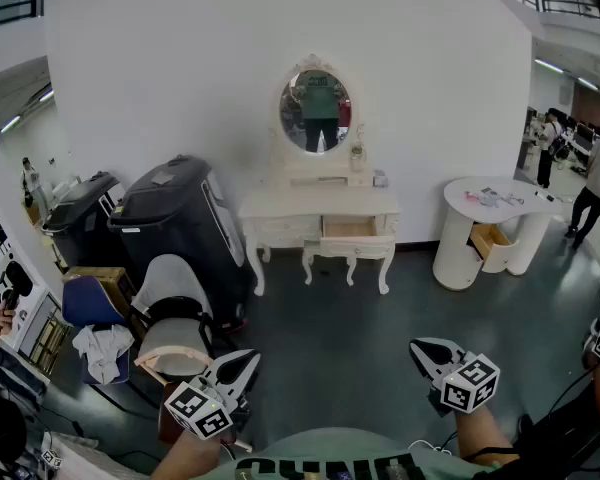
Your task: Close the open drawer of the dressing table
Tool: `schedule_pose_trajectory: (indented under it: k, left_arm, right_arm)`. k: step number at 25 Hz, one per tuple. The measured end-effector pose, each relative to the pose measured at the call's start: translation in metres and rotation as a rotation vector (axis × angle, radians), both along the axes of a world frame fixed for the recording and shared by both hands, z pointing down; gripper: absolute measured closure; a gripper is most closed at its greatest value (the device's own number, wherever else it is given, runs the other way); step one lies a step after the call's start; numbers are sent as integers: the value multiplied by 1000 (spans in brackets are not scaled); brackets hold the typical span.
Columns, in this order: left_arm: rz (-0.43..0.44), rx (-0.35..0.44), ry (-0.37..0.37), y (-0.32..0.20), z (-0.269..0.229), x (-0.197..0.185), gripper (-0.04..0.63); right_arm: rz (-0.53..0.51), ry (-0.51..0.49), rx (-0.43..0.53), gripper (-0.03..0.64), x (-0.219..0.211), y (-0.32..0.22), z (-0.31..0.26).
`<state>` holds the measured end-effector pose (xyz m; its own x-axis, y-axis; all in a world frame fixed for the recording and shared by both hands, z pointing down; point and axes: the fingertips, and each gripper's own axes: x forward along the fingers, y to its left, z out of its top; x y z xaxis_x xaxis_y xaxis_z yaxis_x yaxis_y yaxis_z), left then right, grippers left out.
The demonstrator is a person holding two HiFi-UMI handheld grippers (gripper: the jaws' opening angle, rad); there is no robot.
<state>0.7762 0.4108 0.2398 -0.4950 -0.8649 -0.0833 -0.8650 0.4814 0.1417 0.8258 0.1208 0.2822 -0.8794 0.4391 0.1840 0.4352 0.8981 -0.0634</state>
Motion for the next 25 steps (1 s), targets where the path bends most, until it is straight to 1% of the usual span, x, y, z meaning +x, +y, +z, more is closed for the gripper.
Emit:
schedule_pose_trajectory:
  k: [5, 10, 13, 18, 21, 25]
  left_arm:
    - [8, 0, 5, 4, 1, -1, 588]
    - [18, 9, 11, -7, 1, -1, 588]
    - [24, 10, 9, -18, 1, 1, 588]
    - [33, 15, 10, -39, 3, 3, 588]
    - [34, 16, 3, -53, 2, 6, 588]
    - [42, 22, 3, -76, -2, 12, 588]
  right_arm:
    - [1, -8, 13, 607, 1, 6, -4]
    - [8, -2, 18, 607, 6, -5, -5]
    - [11, 5, 9, 607, 10, -14, -2]
    - [35, 27, -32, 606, 12, -35, 3]
    - [43, 25, -48, 606, 17, -51, 3]
    - [33, 10, -45, 606, 28, -71, -1]
